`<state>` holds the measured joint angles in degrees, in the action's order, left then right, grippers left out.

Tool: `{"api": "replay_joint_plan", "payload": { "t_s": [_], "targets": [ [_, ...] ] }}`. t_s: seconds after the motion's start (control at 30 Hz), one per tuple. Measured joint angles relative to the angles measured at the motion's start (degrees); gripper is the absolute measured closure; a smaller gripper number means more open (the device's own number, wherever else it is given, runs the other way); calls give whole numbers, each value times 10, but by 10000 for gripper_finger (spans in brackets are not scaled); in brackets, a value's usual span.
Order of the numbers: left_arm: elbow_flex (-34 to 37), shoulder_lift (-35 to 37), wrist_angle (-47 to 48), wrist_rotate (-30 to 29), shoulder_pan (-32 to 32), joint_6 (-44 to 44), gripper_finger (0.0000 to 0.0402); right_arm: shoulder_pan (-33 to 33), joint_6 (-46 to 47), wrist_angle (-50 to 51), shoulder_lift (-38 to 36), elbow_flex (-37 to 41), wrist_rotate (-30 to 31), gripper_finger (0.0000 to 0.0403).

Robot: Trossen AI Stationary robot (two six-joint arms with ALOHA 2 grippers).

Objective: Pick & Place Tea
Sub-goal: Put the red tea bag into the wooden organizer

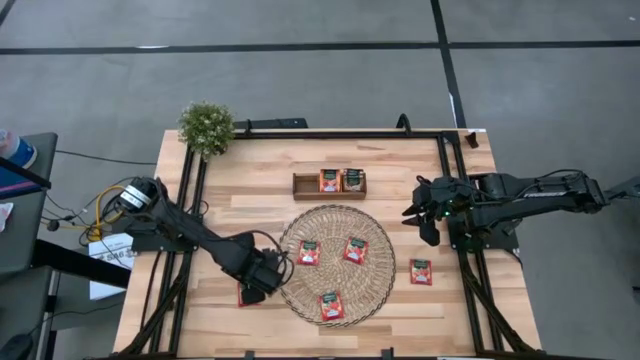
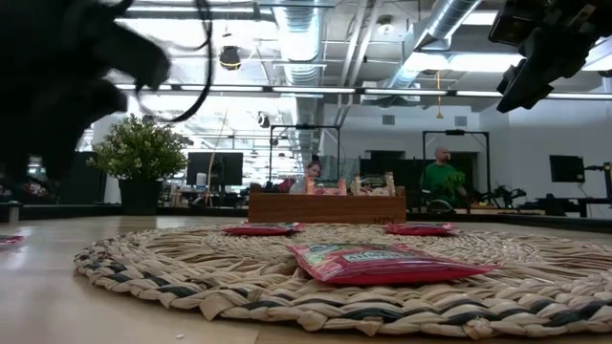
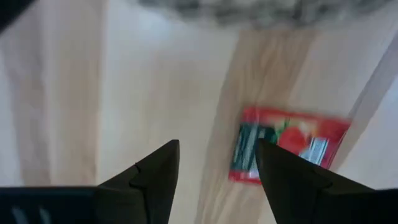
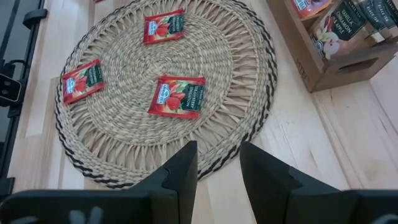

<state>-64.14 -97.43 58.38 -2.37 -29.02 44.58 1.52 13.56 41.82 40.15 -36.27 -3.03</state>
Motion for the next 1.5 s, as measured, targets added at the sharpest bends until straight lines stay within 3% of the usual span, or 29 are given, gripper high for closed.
{"api": "replay_joint_plan", "payload": {
  "t_s": [1.0,1.23,1.5],
  "targets": [
    [136,3,-170,77,-10,-5,203,0,4,-4,0,0,0,290],
    [137,3,-170,79,-10,1,280,0,4,-7,0,0,0,290],
    [137,2,-173,43,-10,29,372,0,6,-7,0,0,0,290]
  ]
}}
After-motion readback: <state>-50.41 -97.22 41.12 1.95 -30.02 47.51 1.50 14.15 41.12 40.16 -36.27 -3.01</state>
